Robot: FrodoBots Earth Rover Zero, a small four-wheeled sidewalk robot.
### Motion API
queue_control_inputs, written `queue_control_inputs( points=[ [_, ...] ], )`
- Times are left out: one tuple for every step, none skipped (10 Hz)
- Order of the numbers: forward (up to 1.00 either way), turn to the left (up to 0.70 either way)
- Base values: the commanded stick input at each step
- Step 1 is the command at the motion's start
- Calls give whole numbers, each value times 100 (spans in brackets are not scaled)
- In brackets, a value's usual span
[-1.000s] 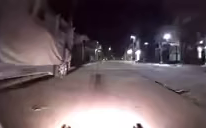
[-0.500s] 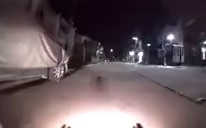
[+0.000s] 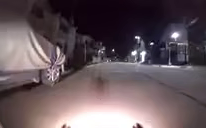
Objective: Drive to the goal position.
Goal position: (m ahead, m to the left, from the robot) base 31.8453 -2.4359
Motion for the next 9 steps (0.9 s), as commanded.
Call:
queue_control_inputs(
  points=[
    [85,0],
    [85,0],
    [85,0],
    [85,-8],
    [85,-34],
    [85,-34],
    [85,-34],
    [85,-16],
    [85,0]
  ],
)
